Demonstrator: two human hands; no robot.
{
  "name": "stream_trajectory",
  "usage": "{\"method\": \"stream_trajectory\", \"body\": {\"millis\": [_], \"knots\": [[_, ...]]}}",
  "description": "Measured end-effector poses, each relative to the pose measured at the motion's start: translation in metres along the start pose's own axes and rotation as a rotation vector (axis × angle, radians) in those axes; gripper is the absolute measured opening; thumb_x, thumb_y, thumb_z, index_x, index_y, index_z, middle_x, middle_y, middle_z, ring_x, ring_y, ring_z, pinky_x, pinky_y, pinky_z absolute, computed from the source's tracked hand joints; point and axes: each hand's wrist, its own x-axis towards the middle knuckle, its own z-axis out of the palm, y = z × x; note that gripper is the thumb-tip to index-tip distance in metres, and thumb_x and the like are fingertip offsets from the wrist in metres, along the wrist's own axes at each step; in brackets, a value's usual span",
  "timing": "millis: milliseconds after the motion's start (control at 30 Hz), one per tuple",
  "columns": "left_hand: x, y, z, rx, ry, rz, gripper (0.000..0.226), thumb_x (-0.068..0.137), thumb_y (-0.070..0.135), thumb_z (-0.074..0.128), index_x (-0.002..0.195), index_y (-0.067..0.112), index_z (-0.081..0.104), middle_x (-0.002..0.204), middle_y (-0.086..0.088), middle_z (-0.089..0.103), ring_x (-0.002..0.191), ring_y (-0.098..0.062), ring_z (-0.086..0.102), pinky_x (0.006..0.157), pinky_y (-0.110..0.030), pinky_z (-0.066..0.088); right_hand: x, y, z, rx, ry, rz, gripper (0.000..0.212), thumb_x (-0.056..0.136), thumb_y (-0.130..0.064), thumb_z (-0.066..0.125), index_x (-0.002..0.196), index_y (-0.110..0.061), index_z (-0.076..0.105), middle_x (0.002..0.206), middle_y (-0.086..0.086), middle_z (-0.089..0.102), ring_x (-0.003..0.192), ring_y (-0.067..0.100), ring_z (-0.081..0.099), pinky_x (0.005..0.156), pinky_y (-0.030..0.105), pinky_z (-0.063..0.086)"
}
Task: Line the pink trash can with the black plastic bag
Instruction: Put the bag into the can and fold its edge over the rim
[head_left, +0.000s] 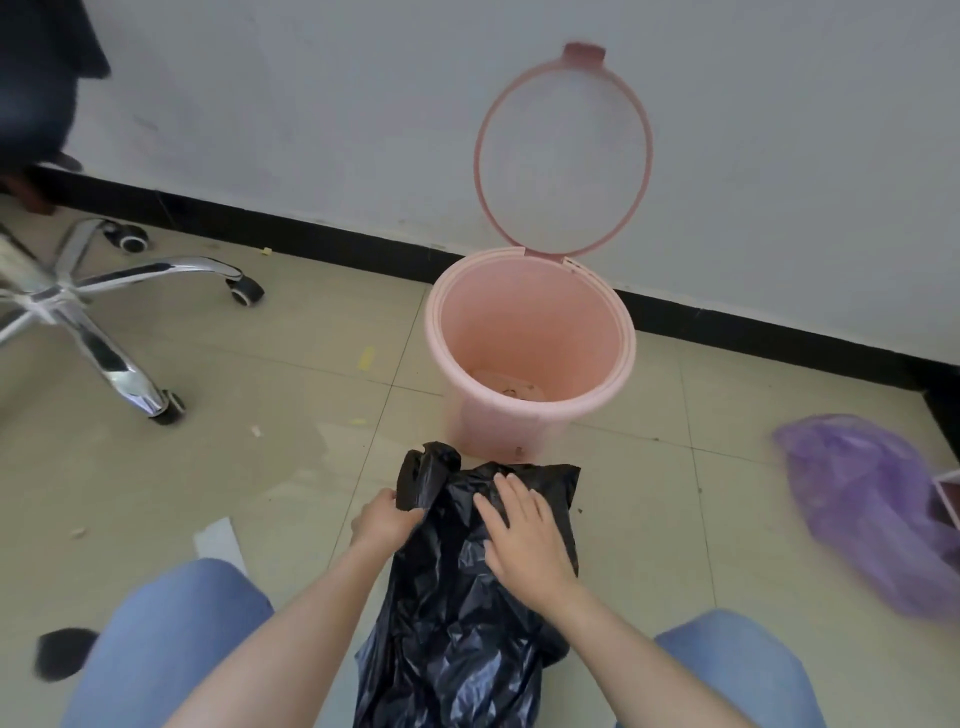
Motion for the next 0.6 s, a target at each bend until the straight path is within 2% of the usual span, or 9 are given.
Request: {"method": "stream_trajectory", "body": {"millis": [67,100,167,200,267,333,400,467,600], "knots": [[0.004,-0.013,0.009,0.007,-0.02,-0.043,0.067,0.087,0.032,0.059,0.141,0.007,0.028,0.141,-0.016,0.045,0.126,-0.036,0.044,0.103,-0.04,0.04,-0.011,-0.014,0.017,0.052,-0.14,0.036,0.063,0.049,-0.044,0.085,0.107,-0.023,0.069,0.114,0.01,0.07,0.106,0.023,0.066,0.082,0.037,0.057],[0.007,-0.018,0.013,-0.014,-0.03,-0.054,0.07,0.086,0.031,0.06,0.142,0.006,0.026,0.142,-0.017,0.044,0.127,-0.036,0.043,0.104,-0.041,0.04,-0.015,-0.018,0.024,0.065,-0.181,0.068,0.064,0.055,-0.044,0.082,0.113,-0.023,0.066,0.122,0.012,0.065,0.113,0.025,0.061,0.088,0.039,0.054],[0.011,-0.025,0.021,-0.071,-0.045,-0.051,0.07,0.085,0.028,0.062,0.141,0.004,0.026,0.143,-0.018,0.042,0.127,-0.036,0.044,0.102,-0.039,0.042,-0.02,-0.024,0.04,0.101,-0.262,0.056,0.063,0.08,-0.038,0.065,0.136,-0.017,0.043,0.147,0.02,0.036,0.137,0.032,0.032,0.11,0.048,0.031],[0.013,-0.028,0.025,-0.099,-0.049,-0.05,0.068,0.085,0.025,0.063,0.14,0.003,0.028,0.142,-0.019,0.043,0.125,-0.036,0.046,0.099,-0.039,0.042,-0.023,-0.025,0.048,0.12,-0.339,0.047,0.063,0.089,-0.036,0.055,0.142,-0.016,0.029,0.154,0.021,0.019,0.143,0.033,0.015,0.115,0.05,0.017],[0.017,-0.033,0.032,-0.114,-0.035,-0.044,0.051,0.085,0.018,0.063,0.129,0.002,0.044,0.128,-0.021,0.056,0.113,-0.035,0.055,0.092,-0.038,0.046,-0.026,-0.026,0.059,0.118,-0.412,0.085,0.064,0.093,-0.034,0.049,0.145,-0.017,0.016,0.156,0.02,0.004,0.144,0.034,-0.001,0.115,0.053,0.005],[0.018,-0.037,0.037,-0.116,-0.012,-0.029,0.021,0.084,0.01,0.06,0.104,0.004,0.059,0.102,-0.021,0.064,0.093,-0.033,0.061,0.082,-0.036,0.049,-0.029,-0.021,0.067,0.108,-0.432,0.152,0.068,0.092,-0.033,0.052,0.146,-0.018,0.012,0.156,0.02,0.001,0.143,0.036,-0.005,0.115,0.056,0.004],[0.016,-0.036,0.039,-0.193,0.0,-0.025,0.004,0.084,0.003,0.056,0.086,0.005,0.06,0.087,-0.018,0.062,0.081,-0.028,0.058,0.074,-0.032,0.046,-0.031,-0.015,0.07,0.1,-0.455,0.185,0.072,0.091,-0.033,0.054,0.147,-0.02,0.009,0.156,0.021,-0.001,0.143,0.037,-0.006,0.114,0.057,0.003],[0.012,-0.031,0.04,-0.338,-0.007,-0.037,0.008,0.084,-0.001,0.055,0.083,0.004,0.06,0.085,-0.016,0.062,0.079,-0.027,0.058,0.073,-0.031,0.045,-0.032,-0.012,0.069,0.106,-0.462,0.153,0.073,0.092,-0.035,0.053,0.147,-0.021,0.007,0.156,0.02,-0.002,0.143,0.036,-0.008,0.114,0.057,0.002],[-0.004,-0.015,0.029,-0.537,-0.055,-0.033,0.012,0.085,-0.004,0.055,0.083,0.004,0.063,0.089,-0.018,0.065,0.082,-0.03,0.062,0.083,-0.043,0.053,-0.026,-0.022,0.058,0.224,-0.359,0.015,0.066,0.093,-0.049,0.039,0.146,-0.019,0.015,0.157,0.015,0.006,0.144,0.029,-0.002,0.116,0.051,0.003]]}}
